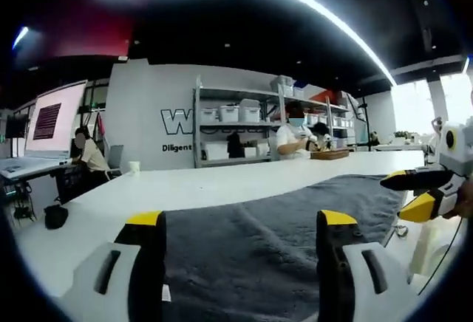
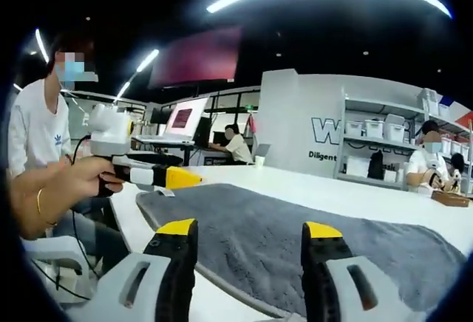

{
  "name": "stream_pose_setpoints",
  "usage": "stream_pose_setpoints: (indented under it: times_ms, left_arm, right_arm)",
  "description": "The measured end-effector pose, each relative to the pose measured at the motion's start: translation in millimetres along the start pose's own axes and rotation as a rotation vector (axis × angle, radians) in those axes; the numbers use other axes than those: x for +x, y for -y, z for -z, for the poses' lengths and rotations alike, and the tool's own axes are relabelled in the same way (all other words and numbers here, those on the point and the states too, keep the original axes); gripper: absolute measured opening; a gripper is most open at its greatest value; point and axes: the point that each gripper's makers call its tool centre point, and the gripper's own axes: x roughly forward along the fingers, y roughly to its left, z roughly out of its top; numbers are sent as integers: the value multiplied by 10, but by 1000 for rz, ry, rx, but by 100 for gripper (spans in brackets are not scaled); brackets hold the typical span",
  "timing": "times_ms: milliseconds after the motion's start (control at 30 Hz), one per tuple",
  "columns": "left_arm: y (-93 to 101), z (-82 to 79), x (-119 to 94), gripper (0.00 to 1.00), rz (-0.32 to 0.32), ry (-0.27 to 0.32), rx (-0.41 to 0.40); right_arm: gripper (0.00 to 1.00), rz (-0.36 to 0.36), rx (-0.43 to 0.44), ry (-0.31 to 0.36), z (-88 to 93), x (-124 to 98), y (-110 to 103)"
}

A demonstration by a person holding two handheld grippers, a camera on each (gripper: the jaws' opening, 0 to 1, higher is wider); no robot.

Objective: Open the folded towel by lifting each exposed corner and separating the folded layers until the towel lies flat within the target outline without major curled edges

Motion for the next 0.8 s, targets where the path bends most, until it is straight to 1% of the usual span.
stream_pose_setpoints:
  times_ms: [133, 333, 367, 433, 467, 500, 533, 567, 667, 700, 800]
  left_arm:
    - [105, 5, -141, 89, 6, 1, -10]
    - [166, 4, -285, 96, -12, 3, -21]
    - [201, -10, -374, 97, -25, 7, -13]
    - [222, -13, -433, 99, -35, 6, -12]
    - [238, 1, -473, 99, -43, 6, 6]
    - [243, 36, -502, 99, -45, -7, 31]
    - [218, 102, -552, 98, -74, -24, 42]
    - [224, 142, -601, 98, -83, -23, 45]
    - [238, 214, -694, 99, -91, -39, 27]
    - [250, 229, -750, 99, -93, -37, 7]
    - [274, 232, -863, 98, -102, -31, 0]
  right_arm:
    - [61, 36, -1, 7, -25, -159, 123]
    - [68, 61, -13, 8, -38, -325, 214]
    - [70, 79, -9, 6, -13, -433, 284]
    - [72, 103, 0, -6, 25, -516, 357]
    - [74, 108, 1, -11, 43, -542, 380]
    - [75, 118, 7, -14, 66, -583, 417]
    - [77, 127, 11, -14, 79, -615, 440]
    - [78, 135, 17, -16, 101, -665, 464]
    - [81, 147, 22, -30, 153, -778, 495]
    - [82, 150, 25, -30, 162, -813, 504]
    - [83, 177, 33, -32, 186, -956, 556]
